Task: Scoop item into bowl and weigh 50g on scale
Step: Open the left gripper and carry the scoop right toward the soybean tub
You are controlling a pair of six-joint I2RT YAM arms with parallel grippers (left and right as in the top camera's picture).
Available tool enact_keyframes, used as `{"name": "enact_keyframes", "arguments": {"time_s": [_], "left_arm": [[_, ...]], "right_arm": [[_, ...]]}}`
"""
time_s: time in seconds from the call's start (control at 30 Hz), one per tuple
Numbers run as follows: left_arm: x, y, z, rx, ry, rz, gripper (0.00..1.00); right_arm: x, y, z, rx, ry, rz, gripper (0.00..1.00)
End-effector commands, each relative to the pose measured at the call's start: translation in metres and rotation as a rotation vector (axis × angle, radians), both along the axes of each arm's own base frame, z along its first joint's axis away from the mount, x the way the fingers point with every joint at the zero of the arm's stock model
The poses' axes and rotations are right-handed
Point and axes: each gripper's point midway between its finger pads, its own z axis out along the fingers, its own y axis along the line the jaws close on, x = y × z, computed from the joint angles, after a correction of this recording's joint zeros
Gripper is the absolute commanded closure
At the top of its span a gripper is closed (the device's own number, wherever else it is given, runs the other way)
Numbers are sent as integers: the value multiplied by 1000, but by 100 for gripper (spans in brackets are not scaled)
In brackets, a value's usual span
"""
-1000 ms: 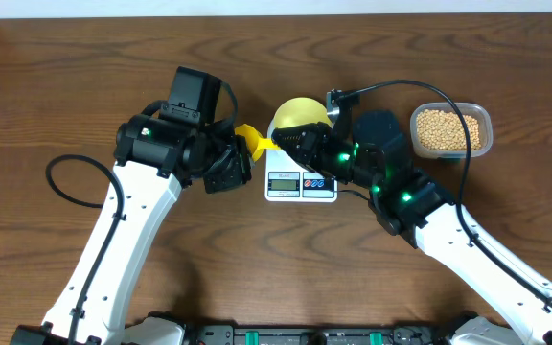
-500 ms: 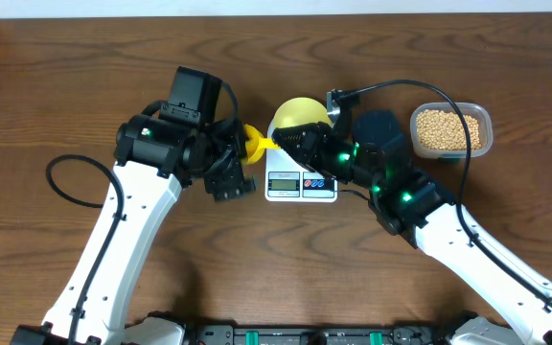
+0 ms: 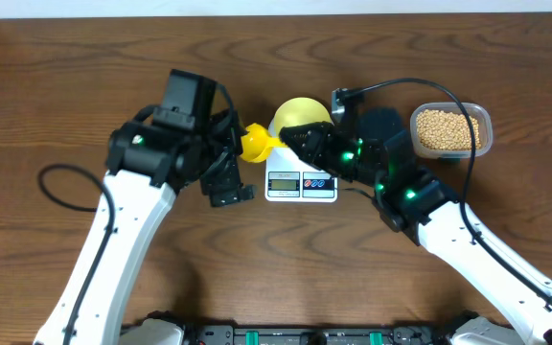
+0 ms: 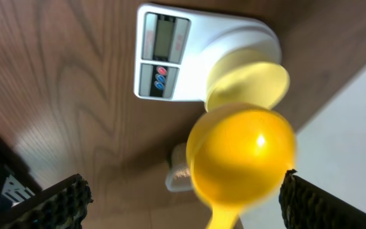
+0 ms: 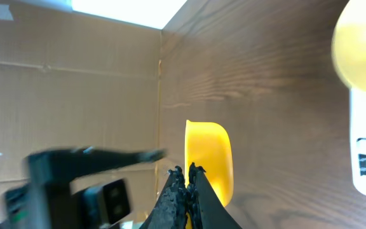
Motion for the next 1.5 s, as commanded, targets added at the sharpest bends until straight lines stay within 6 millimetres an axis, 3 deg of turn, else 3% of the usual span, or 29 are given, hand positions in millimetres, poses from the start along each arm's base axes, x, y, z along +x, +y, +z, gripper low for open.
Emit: {"name": "enact_keyframes", "arguments": {"time_s": [0.0, 0.3, 0.5, 0.73, 1.03, 1.2, 1.37, 1.4, 1.43, 1.47], "left_arm": [[-5, 15, 25, 32, -123, -24, 3], [-25, 28, 49, 77, -252, -121, 3], [-34, 30, 48, 142, -297, -266, 3], [-54, 57, 22, 332, -203, -403, 3], [-53, 63, 17, 433, -247, -589, 3], [-50, 62, 11, 490, -294, -803, 35], [-48, 62, 5, 511, -299, -910, 71], [-46, 62, 3, 513, -292, -915, 85], [-45, 63, 1, 521, -284, -915, 92], [-45, 64, 1, 528, -281, -918, 93]], "right_arm": [[12, -11, 7, -37, -74, -10, 99], [20, -35, -5, -119, -104, 6, 99], [19, -57, 8, -125, -148, 29, 99], [0, -115, 23, -233, -162, -36, 99], [-34, -176, 50, -392, -187, -137, 99], [-45, -205, 45, -486, -146, -241, 99], [-50, -211, 46, -499, -141, -262, 99], [-50, -211, 46, -505, -145, -258, 99], [-50, -211, 45, -508, -142, -259, 99], [-51, -211, 44, -509, -140, -258, 99]]}}
